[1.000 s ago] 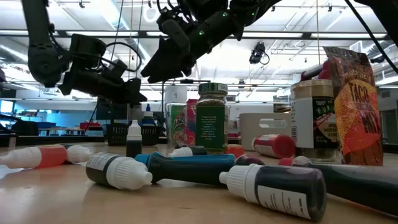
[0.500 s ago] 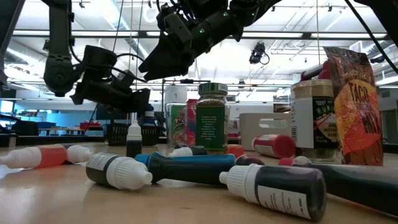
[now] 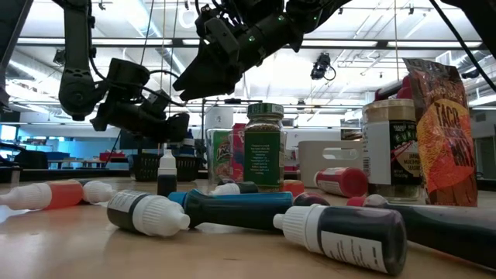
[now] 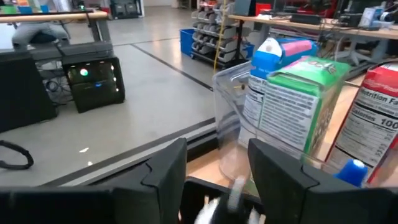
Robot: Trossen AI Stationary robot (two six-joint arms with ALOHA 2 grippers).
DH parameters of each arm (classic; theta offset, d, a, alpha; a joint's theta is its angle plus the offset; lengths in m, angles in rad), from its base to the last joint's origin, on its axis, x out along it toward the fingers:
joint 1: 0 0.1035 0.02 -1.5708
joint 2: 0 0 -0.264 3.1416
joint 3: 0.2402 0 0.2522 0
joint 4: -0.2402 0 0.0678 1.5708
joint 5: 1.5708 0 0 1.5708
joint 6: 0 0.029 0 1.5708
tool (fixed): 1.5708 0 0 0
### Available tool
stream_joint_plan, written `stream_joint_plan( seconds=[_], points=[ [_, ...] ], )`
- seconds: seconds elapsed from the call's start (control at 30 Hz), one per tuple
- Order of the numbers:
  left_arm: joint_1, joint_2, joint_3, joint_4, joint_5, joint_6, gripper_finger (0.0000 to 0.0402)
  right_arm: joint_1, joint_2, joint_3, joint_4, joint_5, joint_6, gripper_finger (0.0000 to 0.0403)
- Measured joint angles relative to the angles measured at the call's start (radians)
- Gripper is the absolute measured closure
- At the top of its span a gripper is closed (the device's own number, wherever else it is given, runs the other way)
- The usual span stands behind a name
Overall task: Pick & Place Kitchen Items
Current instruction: Put the large orange food coloring bottle into the black bin
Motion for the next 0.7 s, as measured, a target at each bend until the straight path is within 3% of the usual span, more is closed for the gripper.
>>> stream_joint_plan(
  seconds=[0.4, 0.57, 0.7],
  points=[
    [-0.002, -0.010, -0.001, 0.098, -0.004, 0.001, 0.0217, 0.008, 0.000, 0.000, -0.002, 0.000, 0.002, 0.0140],
    [-0.015, -0.092, -0.018, 0.092, 0.024, 0.000, 0.0217, 0.025, -0.002, 0.000, -0.014, 0.000, -0.055, 0.0140],
    [-0.039, -0.232, -0.062, 0.093, 0.055, 0.007, 0.0217, 0.039, -0.027, -0.002, -0.066, 0.002, -0.064, 0.0140]
  ],
)
